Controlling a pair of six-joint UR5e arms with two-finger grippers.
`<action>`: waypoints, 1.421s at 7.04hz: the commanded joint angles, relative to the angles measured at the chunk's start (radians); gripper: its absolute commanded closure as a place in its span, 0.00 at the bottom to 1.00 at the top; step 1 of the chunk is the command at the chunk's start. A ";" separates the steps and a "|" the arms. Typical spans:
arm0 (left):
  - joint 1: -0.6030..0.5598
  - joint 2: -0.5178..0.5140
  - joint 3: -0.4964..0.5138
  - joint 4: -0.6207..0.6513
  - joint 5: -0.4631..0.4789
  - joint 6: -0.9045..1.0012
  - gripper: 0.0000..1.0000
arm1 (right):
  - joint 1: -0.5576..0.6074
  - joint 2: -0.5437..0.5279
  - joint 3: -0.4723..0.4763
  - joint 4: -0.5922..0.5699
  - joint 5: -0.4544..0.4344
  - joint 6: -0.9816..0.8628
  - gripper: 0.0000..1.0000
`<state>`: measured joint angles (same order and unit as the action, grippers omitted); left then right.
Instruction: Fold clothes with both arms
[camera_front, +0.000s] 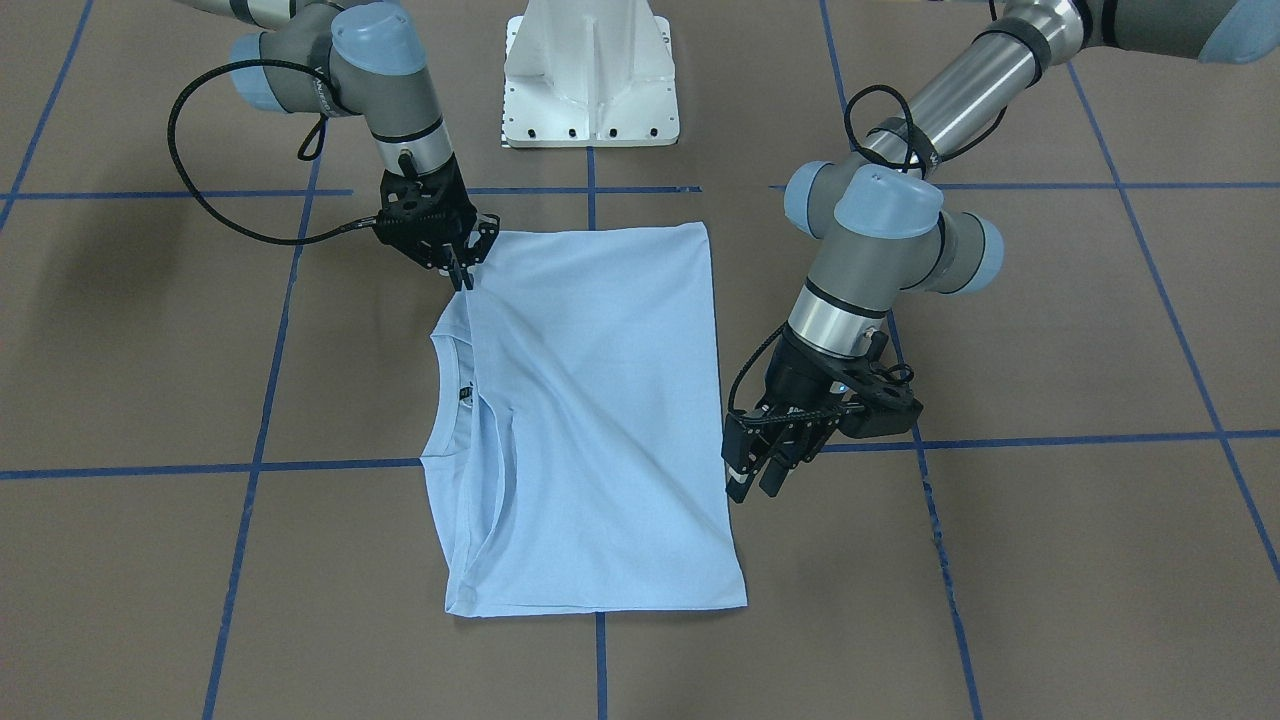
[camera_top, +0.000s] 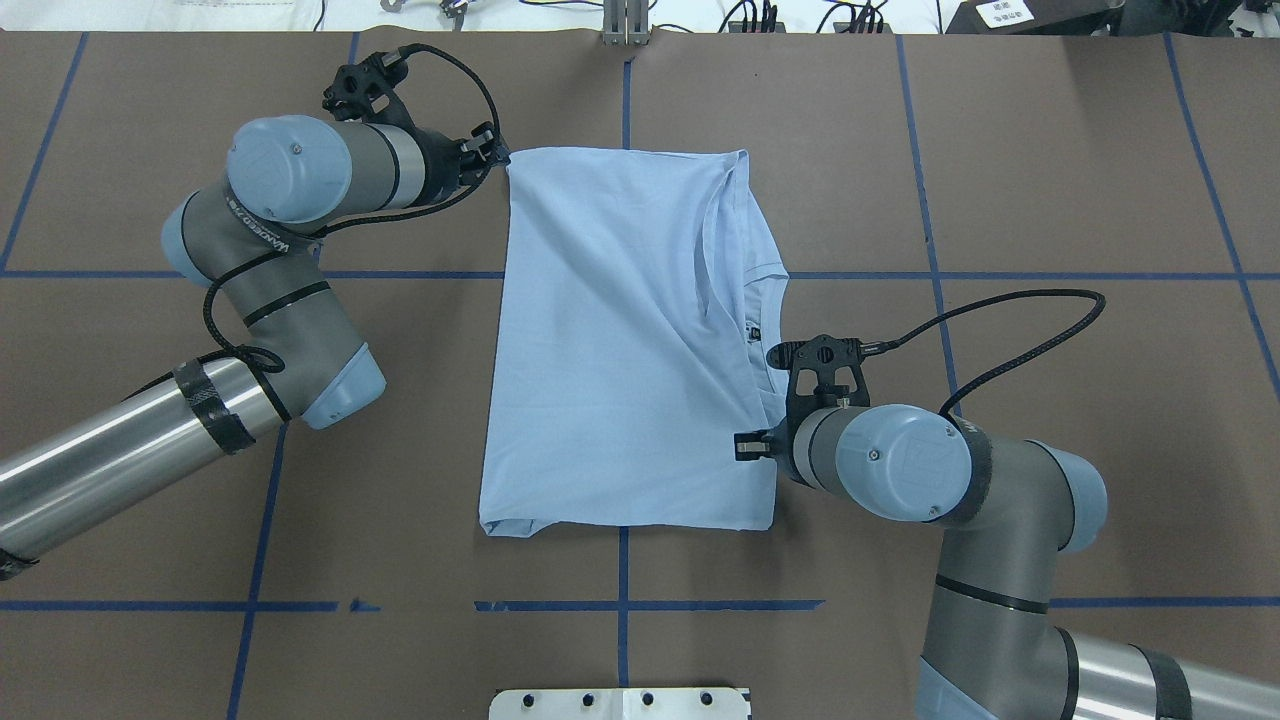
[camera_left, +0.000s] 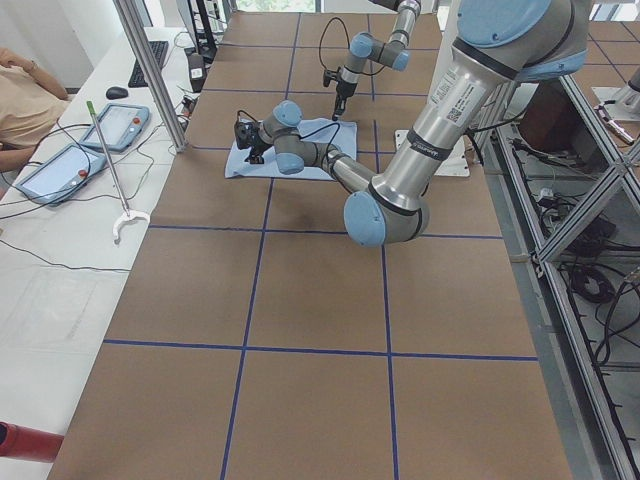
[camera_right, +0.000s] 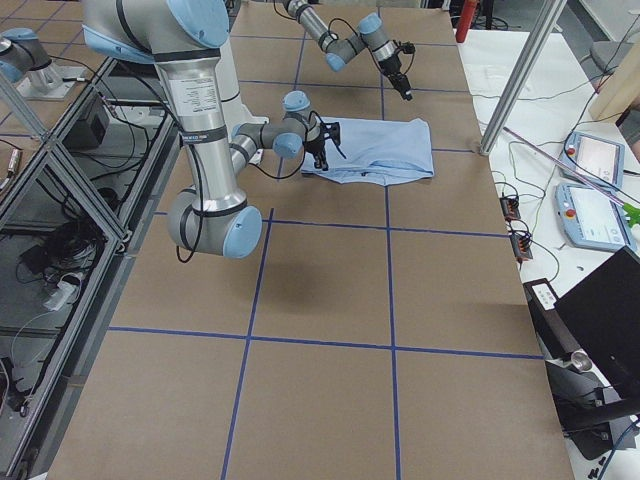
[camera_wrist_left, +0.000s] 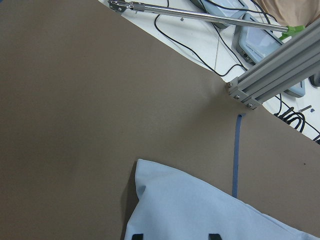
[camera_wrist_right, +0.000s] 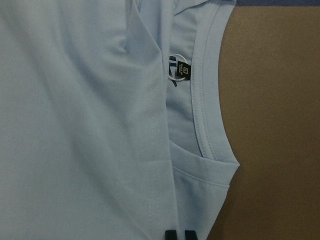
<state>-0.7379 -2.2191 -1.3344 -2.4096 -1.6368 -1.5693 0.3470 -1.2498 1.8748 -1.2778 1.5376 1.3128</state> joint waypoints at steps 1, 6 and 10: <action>0.000 -0.002 -0.002 0.001 0.000 0.000 0.47 | 0.000 0.000 0.035 0.000 0.003 0.031 0.53; -0.002 0.004 -0.046 0.004 -0.003 0.000 0.47 | -0.091 0.006 0.029 -0.014 -0.120 0.699 0.14; -0.002 0.004 -0.048 0.004 -0.001 0.000 0.47 | -0.109 0.027 0.008 -0.017 -0.119 0.881 0.13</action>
<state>-0.7394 -2.2142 -1.3816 -2.4053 -1.6388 -1.5693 0.2411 -1.2377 1.8919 -1.2934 1.4192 2.1544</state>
